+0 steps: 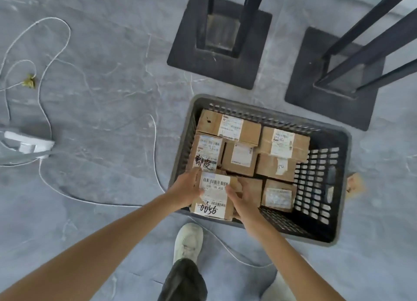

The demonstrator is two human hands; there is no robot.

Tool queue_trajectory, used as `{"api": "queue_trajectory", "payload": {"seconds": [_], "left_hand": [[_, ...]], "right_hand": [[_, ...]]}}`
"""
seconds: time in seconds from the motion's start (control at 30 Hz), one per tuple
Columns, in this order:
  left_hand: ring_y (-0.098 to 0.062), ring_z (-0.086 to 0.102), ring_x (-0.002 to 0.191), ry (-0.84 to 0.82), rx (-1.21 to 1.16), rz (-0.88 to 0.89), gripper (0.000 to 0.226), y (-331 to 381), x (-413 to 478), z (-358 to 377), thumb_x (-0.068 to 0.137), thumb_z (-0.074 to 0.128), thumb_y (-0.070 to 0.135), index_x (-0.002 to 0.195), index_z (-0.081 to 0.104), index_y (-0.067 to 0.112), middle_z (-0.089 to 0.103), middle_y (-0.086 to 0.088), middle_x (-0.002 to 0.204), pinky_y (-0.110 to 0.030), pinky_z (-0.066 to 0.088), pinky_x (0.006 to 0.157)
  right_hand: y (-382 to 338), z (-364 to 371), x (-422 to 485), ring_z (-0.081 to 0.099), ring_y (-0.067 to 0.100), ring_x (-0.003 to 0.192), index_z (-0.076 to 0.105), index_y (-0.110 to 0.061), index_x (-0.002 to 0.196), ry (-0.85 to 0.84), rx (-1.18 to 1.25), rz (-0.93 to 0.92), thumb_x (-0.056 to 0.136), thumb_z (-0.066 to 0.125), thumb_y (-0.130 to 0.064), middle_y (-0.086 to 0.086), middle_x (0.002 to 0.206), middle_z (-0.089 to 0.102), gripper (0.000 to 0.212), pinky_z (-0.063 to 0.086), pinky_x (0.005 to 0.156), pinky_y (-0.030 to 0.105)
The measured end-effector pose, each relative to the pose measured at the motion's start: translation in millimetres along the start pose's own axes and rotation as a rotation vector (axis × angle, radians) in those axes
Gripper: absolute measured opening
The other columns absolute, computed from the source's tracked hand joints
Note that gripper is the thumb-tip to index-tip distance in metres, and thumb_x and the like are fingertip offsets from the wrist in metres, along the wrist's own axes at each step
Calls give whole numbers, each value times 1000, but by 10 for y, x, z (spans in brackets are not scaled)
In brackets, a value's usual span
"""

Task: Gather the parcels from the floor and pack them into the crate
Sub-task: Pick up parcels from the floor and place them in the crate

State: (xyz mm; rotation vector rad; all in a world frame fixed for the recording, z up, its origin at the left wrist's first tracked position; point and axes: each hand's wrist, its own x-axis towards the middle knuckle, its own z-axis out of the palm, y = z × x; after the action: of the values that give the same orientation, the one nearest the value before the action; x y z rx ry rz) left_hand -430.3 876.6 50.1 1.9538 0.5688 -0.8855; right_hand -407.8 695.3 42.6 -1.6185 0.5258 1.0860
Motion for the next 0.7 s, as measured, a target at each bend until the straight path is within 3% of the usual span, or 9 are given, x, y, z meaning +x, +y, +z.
{"api": "queue_trajectory", "payload": {"seconds": [0.17,0.27,0.3,0.37,0.4,0.47,0.53,0.63,0.7], "left_hand": [[-23,62,106,-10,78,-125,45,-182,259,144,91,55,6,133,40,12,61,-8,124,-27,54,73],[-16,62,87,-114,86,-167,74,-180,359,124,87,59,6,147,18,21,63,-5,115,-22,51,60],[-15,61,90,-171,2,-191,77,-174,382,126,85,62,5,147,19,21,64,-5,118,-23,52,63],[-18,57,112,-273,-173,-232,64,-165,398,118,83,70,16,139,39,21,59,-4,130,-34,53,90],[-21,50,124,-292,-260,-270,69,-146,383,95,79,74,31,138,41,22,53,-3,137,-41,45,102],[-28,39,135,-266,-455,-362,101,-132,377,79,61,76,59,144,33,20,43,-6,146,-49,31,112],[-32,44,130,-158,-625,-389,109,-126,379,109,50,78,56,142,34,16,48,-12,141,-53,35,108],[-33,56,117,-66,-834,-368,86,-148,381,160,61,80,29,136,39,17,58,-12,130,-56,46,96],[-32,61,109,-68,-940,-337,81,-179,369,172,65,77,16,137,38,16,61,-12,125,-49,52,86]], "right_hand": [[231,99,354,65,-9,63,32,-36,124,-2,-83,-11,94,55,-34,-5,98,65,38,45,45,9],[293,50,409,64,-11,60,33,-38,127,-9,-108,-1,92,56,-39,-13,85,67,42,44,41,10],[305,30,404,64,-9,57,33,-39,127,-6,-108,3,91,57,-40,-13,81,68,43,43,40,10],[315,15,393,62,-8,52,33,-35,130,1,-108,-24,89,59,-42,-8,80,67,48,41,40,8],[317,26,394,63,-9,54,32,-33,132,2,-106,-44,88,60,-43,-6,84,67,53,42,43,7],[333,56,406,66,-8,69,31,-30,132,2,-62,-67,84,66,-40,-7,94,67,60,48,51,9],[350,75,420,67,-7,77,30,-30,129,-15,-28,-75,81,70,-39,-13,91,70,64,50,56,10],[332,49,454,67,-6,81,33,-33,125,-32,-32,-97,70,75,-48,-26,87,70,71,51,60,10],[324,20,471,68,-3,83,35,-34,124,-51,-21,-96,63,77,-52,-21,88,71,76,52,63,13]]}}
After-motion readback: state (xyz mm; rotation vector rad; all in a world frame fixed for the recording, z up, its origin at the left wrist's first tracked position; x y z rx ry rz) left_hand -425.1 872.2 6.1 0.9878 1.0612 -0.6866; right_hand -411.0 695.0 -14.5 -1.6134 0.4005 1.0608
